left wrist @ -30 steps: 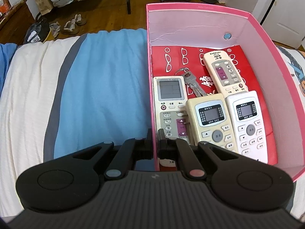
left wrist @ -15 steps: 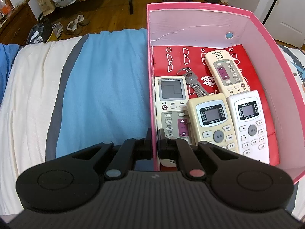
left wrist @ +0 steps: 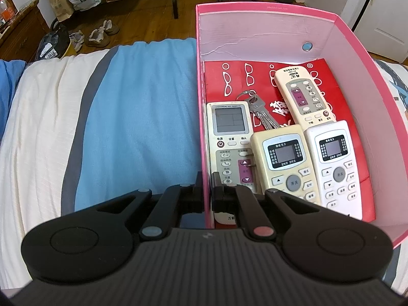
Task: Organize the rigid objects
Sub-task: 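Return the right gripper to the bed and grasp the white cube charger, then carry the white charger into the pink box and release it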
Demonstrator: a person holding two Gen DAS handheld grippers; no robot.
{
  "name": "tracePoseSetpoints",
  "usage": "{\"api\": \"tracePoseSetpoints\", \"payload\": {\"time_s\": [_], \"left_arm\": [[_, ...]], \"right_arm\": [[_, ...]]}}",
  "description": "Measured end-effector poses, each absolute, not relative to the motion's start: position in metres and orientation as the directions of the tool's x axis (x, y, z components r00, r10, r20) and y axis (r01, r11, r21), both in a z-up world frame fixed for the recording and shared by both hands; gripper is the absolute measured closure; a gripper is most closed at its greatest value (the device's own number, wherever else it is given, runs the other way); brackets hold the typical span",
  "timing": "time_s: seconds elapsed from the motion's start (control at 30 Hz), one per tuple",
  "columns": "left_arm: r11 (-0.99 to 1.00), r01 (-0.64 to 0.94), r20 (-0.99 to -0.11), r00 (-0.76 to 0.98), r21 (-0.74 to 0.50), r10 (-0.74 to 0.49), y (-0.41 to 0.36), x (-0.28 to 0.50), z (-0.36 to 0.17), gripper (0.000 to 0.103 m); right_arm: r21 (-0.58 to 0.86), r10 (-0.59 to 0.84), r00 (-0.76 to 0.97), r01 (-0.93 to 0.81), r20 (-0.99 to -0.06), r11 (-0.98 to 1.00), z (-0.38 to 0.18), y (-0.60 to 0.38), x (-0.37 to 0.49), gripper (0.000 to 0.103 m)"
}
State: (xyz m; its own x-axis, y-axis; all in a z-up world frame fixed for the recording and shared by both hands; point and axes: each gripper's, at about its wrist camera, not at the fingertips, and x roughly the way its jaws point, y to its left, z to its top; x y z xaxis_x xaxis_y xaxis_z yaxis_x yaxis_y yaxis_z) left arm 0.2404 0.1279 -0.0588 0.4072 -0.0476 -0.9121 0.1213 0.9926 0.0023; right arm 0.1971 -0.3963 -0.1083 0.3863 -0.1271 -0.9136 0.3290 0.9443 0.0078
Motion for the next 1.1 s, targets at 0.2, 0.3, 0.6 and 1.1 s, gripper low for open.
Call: {"api": "tracePoseSetpoints", "payload": {"time_s": [0.2, 0.3, 0.6, 1.1], "left_arm": [[0.993, 0.121, -0.912, 0.408, 0.001, -0.049, 0.128, 0.24, -0.058, 0.099], [0.993, 0.119, -0.912, 0.407, -0.002, -0.05, 0.129, 0.24, -0.058, 0.099], [0.994, 0.109, -0.91, 0.409, -0.023, -0.066, 0.135, 0.238, -0.057, 0.1], [0.993, 0.109, -0.908, 0.413, -0.035, -0.077, 0.136, 0.235, -0.055, 0.1]], "right_arm": [[0.028, -0.069, 0.454, 0.204, -0.889, 0.979, -0.086, -0.364, 0.193, 0.047], [0.05, -0.04, 0.48, 0.172, -0.876, 0.984, -0.073, -0.343, 0.19, 0.047], [-0.019, 0.004, 0.536, -0.037, -0.844, 0.999, -0.043, -0.25, 0.166, 0.047], [0.018, 0.213, 0.63, -0.3, -0.747, 0.954, 0.031, -0.149, 0.129, 0.047]]}}
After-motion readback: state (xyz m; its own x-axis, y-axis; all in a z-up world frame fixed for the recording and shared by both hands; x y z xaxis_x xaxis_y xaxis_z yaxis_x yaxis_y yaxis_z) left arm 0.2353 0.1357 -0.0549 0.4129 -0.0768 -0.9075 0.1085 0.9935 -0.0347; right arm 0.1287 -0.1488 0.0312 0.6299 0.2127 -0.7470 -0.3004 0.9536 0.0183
